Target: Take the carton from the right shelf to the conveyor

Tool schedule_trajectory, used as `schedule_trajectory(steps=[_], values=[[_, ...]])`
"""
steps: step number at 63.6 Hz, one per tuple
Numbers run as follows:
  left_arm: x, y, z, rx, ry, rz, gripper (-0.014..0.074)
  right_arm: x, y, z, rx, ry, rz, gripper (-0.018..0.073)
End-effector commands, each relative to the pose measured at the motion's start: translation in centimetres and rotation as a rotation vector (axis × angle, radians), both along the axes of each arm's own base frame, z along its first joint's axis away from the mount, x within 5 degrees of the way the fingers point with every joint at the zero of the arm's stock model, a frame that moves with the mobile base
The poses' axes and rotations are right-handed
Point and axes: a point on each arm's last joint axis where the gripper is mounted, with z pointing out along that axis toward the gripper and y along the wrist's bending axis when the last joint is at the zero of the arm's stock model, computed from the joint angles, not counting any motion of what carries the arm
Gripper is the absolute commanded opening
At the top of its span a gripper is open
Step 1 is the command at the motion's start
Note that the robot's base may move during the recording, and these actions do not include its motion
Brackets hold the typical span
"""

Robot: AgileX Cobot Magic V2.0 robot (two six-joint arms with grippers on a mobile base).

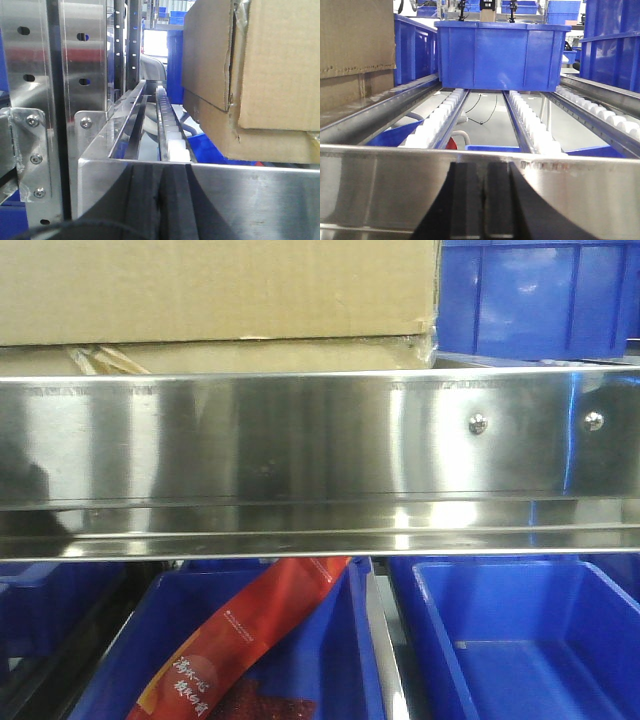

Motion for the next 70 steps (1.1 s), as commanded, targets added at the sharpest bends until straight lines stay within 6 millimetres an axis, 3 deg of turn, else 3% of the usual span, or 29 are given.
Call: schedule_trajectory(steps=[1, 37, 55, 59, 70], values=[[0.0, -0.1, 0.3, -0.004, -0.024, -0.008, 0.0004, 0.0, 0.0, 0.4, 0.002, -0.036, -0.005, -0.0070], [-0.1, -0.1, 0.7, -0.002, -0.072, -0.011, 0.0004, 0.0, 0.0, 0.4, 0.002, -0.042, -0.006, -0.0070], [-0.2, -0.1, 1.5, -0.032, -0.162, -0.013, 0.0004, -0.1, -0.2, 1.4, 0.043, -0.148, -0.017, -0.0070], [-0.4, -0.1, 2.7, -0.031, -0.174, -0.013, 0.0004, -0.2, -0.2, 1.8, 0.053, -0.155, -0.015, -0.0070], [-2.1, 0.0, 8.3, 0.072, -0.140, 0.021, 0.0011, -1.9, 0.0, 6.9, 0.042, -0.098, 0.024, -0.0040]])
